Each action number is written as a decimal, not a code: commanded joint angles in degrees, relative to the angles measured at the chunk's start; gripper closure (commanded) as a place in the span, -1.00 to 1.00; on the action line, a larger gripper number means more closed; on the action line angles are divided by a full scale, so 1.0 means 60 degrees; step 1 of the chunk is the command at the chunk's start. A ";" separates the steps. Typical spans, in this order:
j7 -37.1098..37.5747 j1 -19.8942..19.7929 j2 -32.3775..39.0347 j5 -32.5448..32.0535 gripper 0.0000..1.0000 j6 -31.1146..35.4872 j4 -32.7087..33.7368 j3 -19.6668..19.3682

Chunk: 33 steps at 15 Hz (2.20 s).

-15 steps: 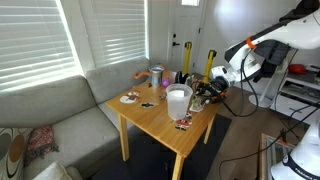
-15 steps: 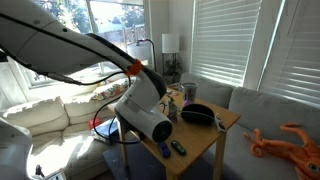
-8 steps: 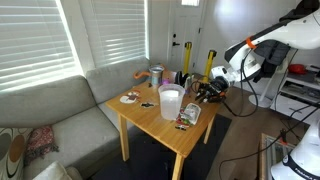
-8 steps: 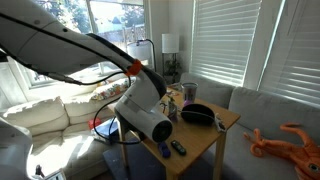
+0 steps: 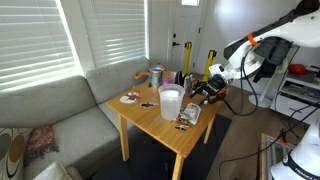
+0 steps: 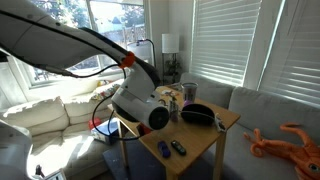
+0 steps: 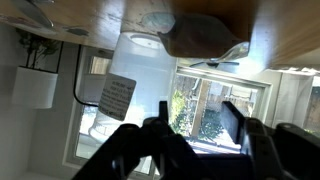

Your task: Place the two packets on the table upright

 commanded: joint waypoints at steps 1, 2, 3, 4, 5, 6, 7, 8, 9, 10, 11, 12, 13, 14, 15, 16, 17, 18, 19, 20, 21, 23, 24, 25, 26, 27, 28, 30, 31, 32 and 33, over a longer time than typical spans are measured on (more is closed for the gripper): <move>0.2308 0.0154 -0.1114 -0.0966 -0.79 0.1108 -0.0068 0.0667; 0.2983 0.0187 -0.1292 -0.1388 -0.94 0.1141 -0.0010 0.0794; 0.3551 0.0208 -0.1435 -0.1783 -0.98 0.1077 0.0055 0.0881; 0.4120 0.0214 -0.1587 -0.2242 -1.00 0.1009 0.0111 0.0954; 0.4613 0.0223 -0.1740 -0.2693 -1.00 0.0919 0.0184 0.0998; 0.4985 0.0249 -0.1871 -0.3168 -1.00 0.0816 0.0255 0.1031; 0.5304 0.0301 -0.1988 -0.3524 -1.00 0.0742 0.0323 0.1050; 0.5539 0.0376 -0.2061 -0.3834 -1.00 0.0672 0.0370 0.1070; 0.5585 0.0485 -0.2127 -0.4091 -1.00 0.0632 0.0397 0.1078; 0.5102 0.0673 -0.2195 -0.4059 -1.00 0.0734 0.0385 0.1018; 0.5117 0.0685 -0.1944 -0.3751 -1.00 0.0841 0.0347 0.0807; 0.5113 0.0779 -0.2010 -0.3818 -1.00 0.0837 0.0356 0.0822; 0.5112 0.0840 -0.2050 -0.3847 -1.00 0.0834 0.0358 0.0832; 0.5109 0.0865 -0.2065 -0.3860 -1.00 0.0833 0.0358 0.0836; 0.5104 0.0868 -0.2066 -0.3869 -1.00 0.0833 0.0358 0.0836; 0.5182 0.0948 -0.2037 -0.3868 -1.00 0.0669 0.0365 0.0858; 0.5404 0.1009 -0.2040 -0.4034 -1.00 0.0735 0.0340 0.0995; 0.5550 0.1069 -0.2043 -0.4044 -1.00 0.0827 0.0305 0.1081; 0.5722 0.1163 -0.2023 -0.4033 -1.00 0.0918 0.0273 0.1189; 0.5889 0.1250 -0.2021 -0.4063 -1.00 0.1101 0.0226 0.1329; 0.6157 0.1325 -0.2004 -0.4129 -1.00 0.1254 0.0221 0.1462; 0.6611 0.1477 -0.1952 -0.4375 -1.00 0.1631 0.0220 0.1737; 0.6852 0.1568 -0.1901 -0.4529 -1.00 0.1783 0.0242 0.1840; 0.7080 0.1644 -0.1851 -0.4711 -1.00 0.1986 0.0244 0.1941; 0.7295 0.1732 -0.1798 -0.4903 -1.00 0.2206 0.0252 0.2031; 0.7453 0.1830 -0.1711 -0.5022 -1.00 0.2404 0.0253 0.2074; 0.7574 0.1910 -0.1611 -0.5139 -1.00 0.2652 0.0247 0.2111; 0.7726 0.2081 -0.1395 -0.5205 -1.00 0.3118 0.0257 0.2096; 0.7764 0.2146 -0.1267 -0.5232 -1.00 0.3309 0.0277 0.2074; 0.7769 0.2212 -0.1142 -0.5198 -1.00 0.3529 0.0292 0.2045; 0.7731 0.2275 -0.1019 -0.5116 -1.00 0.3726 0.0308 0.2018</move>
